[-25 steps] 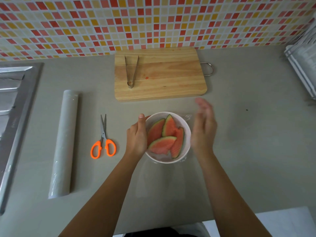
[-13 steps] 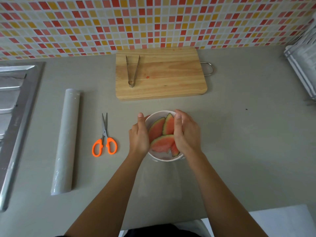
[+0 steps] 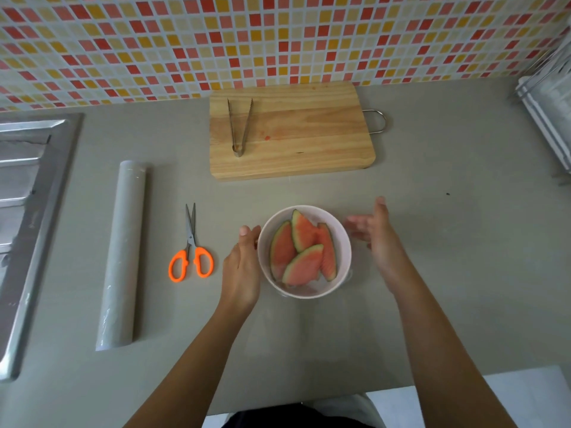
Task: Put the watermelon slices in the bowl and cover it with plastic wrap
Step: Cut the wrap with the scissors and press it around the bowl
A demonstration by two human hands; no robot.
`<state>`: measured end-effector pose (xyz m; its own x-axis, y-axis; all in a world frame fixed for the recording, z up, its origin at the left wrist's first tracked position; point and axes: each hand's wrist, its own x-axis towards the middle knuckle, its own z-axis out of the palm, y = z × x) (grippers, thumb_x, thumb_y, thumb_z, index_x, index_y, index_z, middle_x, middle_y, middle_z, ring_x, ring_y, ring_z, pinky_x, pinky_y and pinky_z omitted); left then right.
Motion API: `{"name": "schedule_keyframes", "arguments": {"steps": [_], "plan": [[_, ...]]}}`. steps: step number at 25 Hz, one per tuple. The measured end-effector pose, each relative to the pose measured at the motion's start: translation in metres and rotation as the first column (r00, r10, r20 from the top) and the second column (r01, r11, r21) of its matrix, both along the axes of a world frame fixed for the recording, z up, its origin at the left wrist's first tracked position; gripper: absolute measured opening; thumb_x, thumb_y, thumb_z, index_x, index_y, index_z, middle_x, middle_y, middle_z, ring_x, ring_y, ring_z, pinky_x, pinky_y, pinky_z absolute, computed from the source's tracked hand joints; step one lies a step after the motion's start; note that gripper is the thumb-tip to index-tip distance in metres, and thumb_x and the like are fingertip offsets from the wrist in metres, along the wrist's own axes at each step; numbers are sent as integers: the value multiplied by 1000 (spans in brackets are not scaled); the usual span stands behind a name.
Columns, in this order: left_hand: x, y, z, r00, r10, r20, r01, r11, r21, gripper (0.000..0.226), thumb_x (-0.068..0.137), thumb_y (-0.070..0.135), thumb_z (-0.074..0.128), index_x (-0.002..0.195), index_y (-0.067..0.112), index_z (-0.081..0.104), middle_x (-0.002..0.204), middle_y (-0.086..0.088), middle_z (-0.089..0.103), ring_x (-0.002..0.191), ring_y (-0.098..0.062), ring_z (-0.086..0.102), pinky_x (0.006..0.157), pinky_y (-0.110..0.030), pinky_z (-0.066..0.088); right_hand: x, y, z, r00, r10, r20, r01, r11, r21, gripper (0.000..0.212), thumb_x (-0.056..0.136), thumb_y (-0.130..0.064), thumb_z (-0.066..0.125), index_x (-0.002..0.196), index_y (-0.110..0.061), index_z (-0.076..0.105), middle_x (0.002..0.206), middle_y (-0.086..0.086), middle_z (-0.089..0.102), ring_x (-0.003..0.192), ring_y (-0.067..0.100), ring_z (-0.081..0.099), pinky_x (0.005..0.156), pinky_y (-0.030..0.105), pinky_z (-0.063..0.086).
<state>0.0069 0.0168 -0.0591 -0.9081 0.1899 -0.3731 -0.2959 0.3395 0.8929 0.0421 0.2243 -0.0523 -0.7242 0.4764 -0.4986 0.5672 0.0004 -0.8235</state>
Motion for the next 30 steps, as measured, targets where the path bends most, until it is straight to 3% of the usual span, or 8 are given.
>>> {"name": "schedule_keyframes", "arguments": {"steps": [2, 4, 8, 12, 18, 24, 28, 30], "plan": [[-1, -5, 1, 1000, -3, -26, 5, 998, 69, 56, 95, 57, 13, 98, 45, 67, 101, 13, 70, 102, -6, 62, 87, -26, 46, 3, 1, 8, 989, 147, -35, -151, 973, -173, 81, 74, -75, 3, 80, -36, 74, 93, -18, 73, 97, -5, 62, 82, 16, 35], [-11, -6, 0, 997, 57, -43, -55, 997, 44, 56, 100, 49, 14, 91, 38, 69, 95, 12, 71, 98, -8, 64, 84, -26, 46, -2, -3, 11, 981, 170, -98, -188, 957, -219, 81, 80, -72, 2, 88, -34, 72, 95, -24, 71, 92, -16, 59, 80, 8, 36], [-36, -1, 3, 985, -38, -169, 43, 999, 29, 39, 102, 40, 27, 119, 31, 61, 120, 11, 60, 117, -8, 54, 98, -23, 38, -12, -17, 2, 973, 50, -224, -90, 981, -174, 74, 77, -69, 15, 124, -27, 53, 136, -4, 52, 123, 4, 47, 102, 23, 32], [-45, 18, 3, 967, -247, -61, 254, 956, 151, 44, 101, 45, 27, 124, 27, 61, 124, 9, 61, 115, 4, 54, 98, -16, 40, -17, -32, -6, 970, -15, -244, -64, 948, -313, 72, 75, -73, 16, 101, -27, 65, 104, 2, 71, 102, 18, 65, 92, 36, 47], [-45, 26, 2, 989, -146, -15, 146, 980, 133, 56, 99, 51, 17, 94, 40, 72, 101, 13, 71, 104, -5, 62, 98, -33, 46, -24, -36, -11, 988, -32, -154, 6, 986, -167, 93, 55, -95, 10, 88, -32, 71, 95, 2, 74, 96, 20, 67, 95, 46, 47], [-48, 25, -2, 976, -217, 12, 218, 973, -80, 77, 87, 68, 8, 99, 27, 72, 105, -5, 70, 105, -22, 59, 92, -36, 43, -26, -32, -9, 996, 86, -27, -84, 995, 48, 106, 50, -95, -3, 89, -28, 70, 99, 3, 71, 97, 21, 63, 94, 41, 46], [-52, 9, -8, 992, -126, 26, 118, 973, 198, 72, 86, 69, 10, 126, 32, 57, 135, 6, 56, 130, -13, 45, 113, -40, 26, -18, -19, -3, 982, 95, -163, -93, 995, 20, 97, 61, -87, 5, 127, -33, 51, 138, -7, 50, 127, 6, 42, 104, 25, 27], [-42, 4, -12, 997, -81, -20, 83, 953, 290, 55, 86, 68, 17, 117, 47, 59, 132, 18, 56, 130, -6, 43, 114, -39, 26, -12, -23, -4, 959, 65, -275, -85, 995, -61, 88, 62, -90, 13, 121, -39, 53, 136, -9, 51, 125, 4, 44, 108, 30, 29]]}}
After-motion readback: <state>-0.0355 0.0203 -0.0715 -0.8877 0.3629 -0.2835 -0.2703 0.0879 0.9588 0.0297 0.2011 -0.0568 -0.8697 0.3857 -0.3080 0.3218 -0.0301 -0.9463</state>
